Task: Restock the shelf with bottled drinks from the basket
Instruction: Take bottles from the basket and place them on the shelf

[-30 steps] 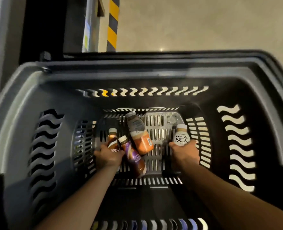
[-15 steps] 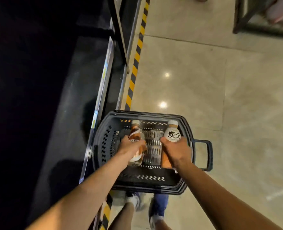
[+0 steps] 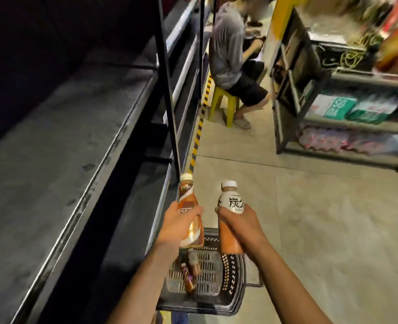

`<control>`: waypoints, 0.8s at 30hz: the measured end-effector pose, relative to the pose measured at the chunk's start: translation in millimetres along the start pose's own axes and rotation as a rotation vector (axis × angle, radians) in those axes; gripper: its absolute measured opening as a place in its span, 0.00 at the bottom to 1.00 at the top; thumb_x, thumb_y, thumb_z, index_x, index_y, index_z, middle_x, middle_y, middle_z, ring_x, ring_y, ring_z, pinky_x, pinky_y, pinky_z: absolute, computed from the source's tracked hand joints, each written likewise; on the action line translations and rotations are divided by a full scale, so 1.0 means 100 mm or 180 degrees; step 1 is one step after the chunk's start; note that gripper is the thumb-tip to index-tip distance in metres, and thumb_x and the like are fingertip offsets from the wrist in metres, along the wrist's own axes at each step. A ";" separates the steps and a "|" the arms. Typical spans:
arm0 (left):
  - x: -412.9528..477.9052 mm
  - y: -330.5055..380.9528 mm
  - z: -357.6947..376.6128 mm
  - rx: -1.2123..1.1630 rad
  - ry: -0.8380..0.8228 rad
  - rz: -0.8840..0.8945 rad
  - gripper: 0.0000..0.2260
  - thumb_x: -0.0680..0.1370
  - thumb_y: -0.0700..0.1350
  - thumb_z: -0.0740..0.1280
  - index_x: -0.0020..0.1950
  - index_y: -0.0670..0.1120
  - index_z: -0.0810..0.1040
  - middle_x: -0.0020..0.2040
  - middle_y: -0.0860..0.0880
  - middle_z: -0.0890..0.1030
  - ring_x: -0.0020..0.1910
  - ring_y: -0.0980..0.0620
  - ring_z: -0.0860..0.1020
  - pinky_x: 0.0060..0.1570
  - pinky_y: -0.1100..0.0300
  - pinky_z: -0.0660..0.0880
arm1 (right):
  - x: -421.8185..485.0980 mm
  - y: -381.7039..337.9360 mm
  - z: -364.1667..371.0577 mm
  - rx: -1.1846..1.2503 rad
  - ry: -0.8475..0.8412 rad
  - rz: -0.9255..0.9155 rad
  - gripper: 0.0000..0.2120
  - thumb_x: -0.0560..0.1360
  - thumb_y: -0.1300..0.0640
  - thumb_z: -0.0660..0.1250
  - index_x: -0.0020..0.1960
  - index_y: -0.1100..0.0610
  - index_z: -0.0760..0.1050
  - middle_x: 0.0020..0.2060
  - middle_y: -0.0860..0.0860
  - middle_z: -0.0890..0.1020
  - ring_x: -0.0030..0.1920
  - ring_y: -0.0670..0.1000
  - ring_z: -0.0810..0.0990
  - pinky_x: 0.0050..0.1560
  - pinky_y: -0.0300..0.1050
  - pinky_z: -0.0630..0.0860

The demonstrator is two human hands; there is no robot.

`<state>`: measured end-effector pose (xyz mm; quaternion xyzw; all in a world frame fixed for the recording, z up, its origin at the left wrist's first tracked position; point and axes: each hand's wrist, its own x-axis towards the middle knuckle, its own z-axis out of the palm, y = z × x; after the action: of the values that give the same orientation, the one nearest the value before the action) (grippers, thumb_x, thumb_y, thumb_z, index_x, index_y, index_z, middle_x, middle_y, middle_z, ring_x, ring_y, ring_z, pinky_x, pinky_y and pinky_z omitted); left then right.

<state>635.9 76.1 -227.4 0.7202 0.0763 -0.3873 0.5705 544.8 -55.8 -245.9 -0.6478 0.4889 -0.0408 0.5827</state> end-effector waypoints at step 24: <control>-3.35 -0.34 -0.83 -0.1223 0.2033 0.1357 0.14 0.69 0.46 0.77 0.50 0.49 0.76 0.44 0.42 0.84 0.40 0.42 0.85 0.46 0.43 0.82 | -2.47 -0.84 0.19 -0.0398 -0.2185 -0.2001 0.22 0.61 0.42 0.78 0.50 0.50 0.77 0.43 0.49 0.84 0.45 0.54 0.84 0.47 0.56 0.82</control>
<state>425.3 271.6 -33.7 0.6842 0.1693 0.0030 0.7093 477.5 113.1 -57.3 -0.7744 0.0495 0.0308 0.6300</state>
